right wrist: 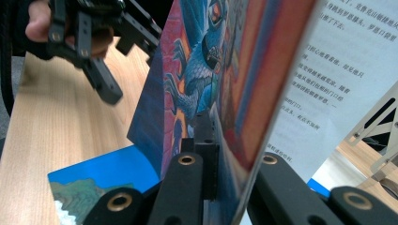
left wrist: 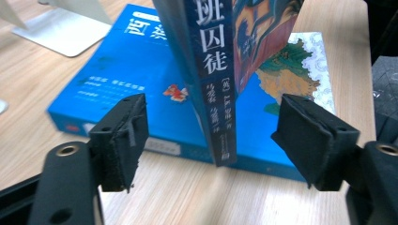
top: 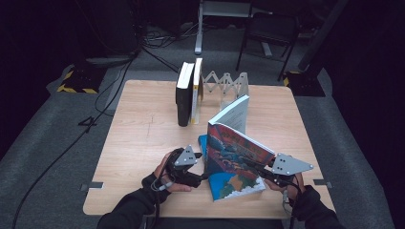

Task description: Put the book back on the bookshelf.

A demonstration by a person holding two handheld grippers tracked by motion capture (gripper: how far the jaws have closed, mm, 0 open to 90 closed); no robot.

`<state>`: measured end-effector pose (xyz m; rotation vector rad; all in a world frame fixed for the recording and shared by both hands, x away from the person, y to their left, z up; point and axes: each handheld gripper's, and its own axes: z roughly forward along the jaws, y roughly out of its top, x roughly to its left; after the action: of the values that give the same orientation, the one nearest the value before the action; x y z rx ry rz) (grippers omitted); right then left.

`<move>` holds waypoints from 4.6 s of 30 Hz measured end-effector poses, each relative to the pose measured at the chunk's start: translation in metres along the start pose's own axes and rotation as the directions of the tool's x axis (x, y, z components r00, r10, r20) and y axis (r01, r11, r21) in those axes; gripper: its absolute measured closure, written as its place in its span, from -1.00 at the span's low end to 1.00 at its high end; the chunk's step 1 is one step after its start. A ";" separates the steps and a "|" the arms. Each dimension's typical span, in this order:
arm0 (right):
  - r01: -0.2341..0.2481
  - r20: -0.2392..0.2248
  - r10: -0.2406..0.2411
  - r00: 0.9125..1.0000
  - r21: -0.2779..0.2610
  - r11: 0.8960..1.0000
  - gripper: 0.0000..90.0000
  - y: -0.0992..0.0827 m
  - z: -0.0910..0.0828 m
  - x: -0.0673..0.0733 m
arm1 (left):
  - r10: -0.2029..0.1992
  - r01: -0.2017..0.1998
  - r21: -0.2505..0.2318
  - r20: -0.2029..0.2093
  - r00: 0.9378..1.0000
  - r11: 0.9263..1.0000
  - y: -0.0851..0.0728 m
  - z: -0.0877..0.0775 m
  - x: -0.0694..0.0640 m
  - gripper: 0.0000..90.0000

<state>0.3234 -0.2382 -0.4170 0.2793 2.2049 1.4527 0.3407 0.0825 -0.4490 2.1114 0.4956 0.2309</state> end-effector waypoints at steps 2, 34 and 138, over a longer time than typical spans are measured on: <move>-0.004 -0.003 0.004 1.000 -0.002 1.000 0.90 0.000 -0.001 0.001 | 0.005 -0.005 0.000 0.004 1.000 1.000 0.001 0.003 -0.001 -0.47; -0.150 0.199 0.143 0.969 0.018 0.989 -0.03 -0.016 -0.017 -0.028 | 0.163 -0.163 -0.142 -0.013 0.987 0.976 0.040 0.009 -0.023 0.61; -0.304 0.244 0.237 0.940 0.288 0.908 -0.08 -0.092 -0.047 -0.037 | -0.304 0.201 -0.247 -0.516 0.801 0.948 0.022 0.061 0.097 0.65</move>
<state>0.3402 -0.3293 -0.4747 0.8405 2.2901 1.1240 0.4553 0.0676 -0.4666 1.7539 1.0512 0.7123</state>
